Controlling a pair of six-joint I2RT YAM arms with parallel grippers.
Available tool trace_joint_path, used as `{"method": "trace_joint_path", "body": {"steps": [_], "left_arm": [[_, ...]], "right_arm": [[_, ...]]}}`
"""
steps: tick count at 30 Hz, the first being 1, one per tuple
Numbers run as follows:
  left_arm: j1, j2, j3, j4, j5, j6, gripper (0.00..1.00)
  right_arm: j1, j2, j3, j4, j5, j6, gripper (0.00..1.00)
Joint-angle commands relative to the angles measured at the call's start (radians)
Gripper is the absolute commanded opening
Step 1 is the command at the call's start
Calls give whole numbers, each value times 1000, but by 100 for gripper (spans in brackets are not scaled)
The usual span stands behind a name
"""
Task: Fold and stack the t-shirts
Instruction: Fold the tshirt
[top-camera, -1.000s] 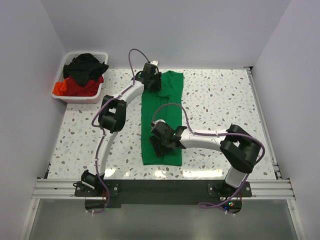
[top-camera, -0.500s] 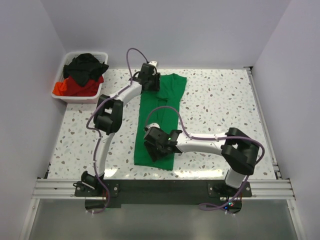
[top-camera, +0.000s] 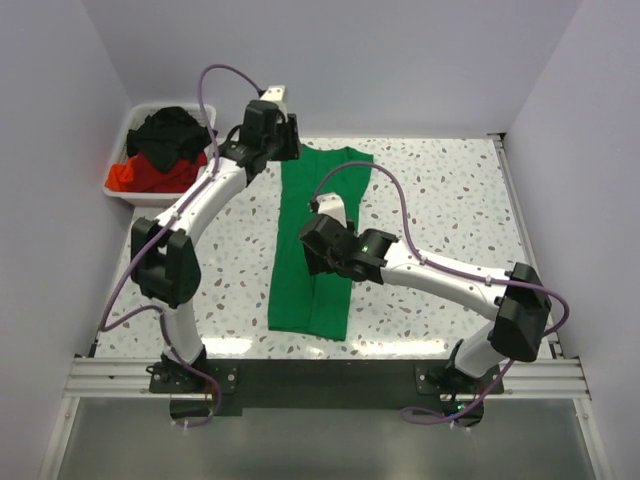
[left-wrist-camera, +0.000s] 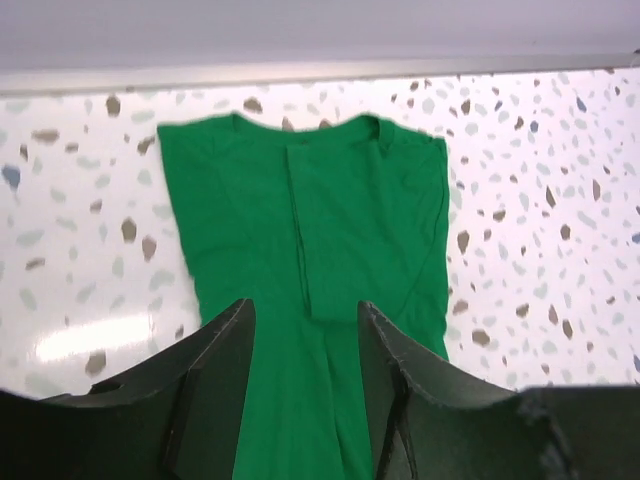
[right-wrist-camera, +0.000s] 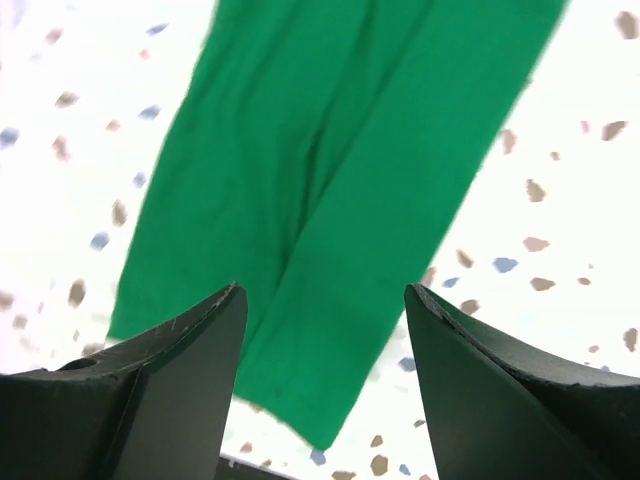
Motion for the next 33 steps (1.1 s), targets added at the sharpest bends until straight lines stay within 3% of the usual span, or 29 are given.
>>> {"method": "trace_joint_path", "body": {"steps": [1, 13, 17, 23, 27, 33], "left_arm": [[7, -147, -222, -147, 29, -97, 50], [-42, -506, -730, -192, 105, -187, 49], [-117, -557, -817, -190, 95, -247, 48], [-265, -552, -844, -238, -30, -366, 48], [-322, -560, -909, -230, -114, -471, 48], [-392, -595, -1033, -207, -125, -589, 46]], "right_arm": [[-80, 58, 57, -97, 77, 87, 68], [-161, 55, -30, -72, -116, 168, 67], [-159, 59, -70, -58, -142, 185, 66], [-141, 61, -151, -31, -152, 156, 65], [-107, 18, -222, 20, -173, 147, 65], [-66, -45, -357, 113, -202, 164, 64]]}}
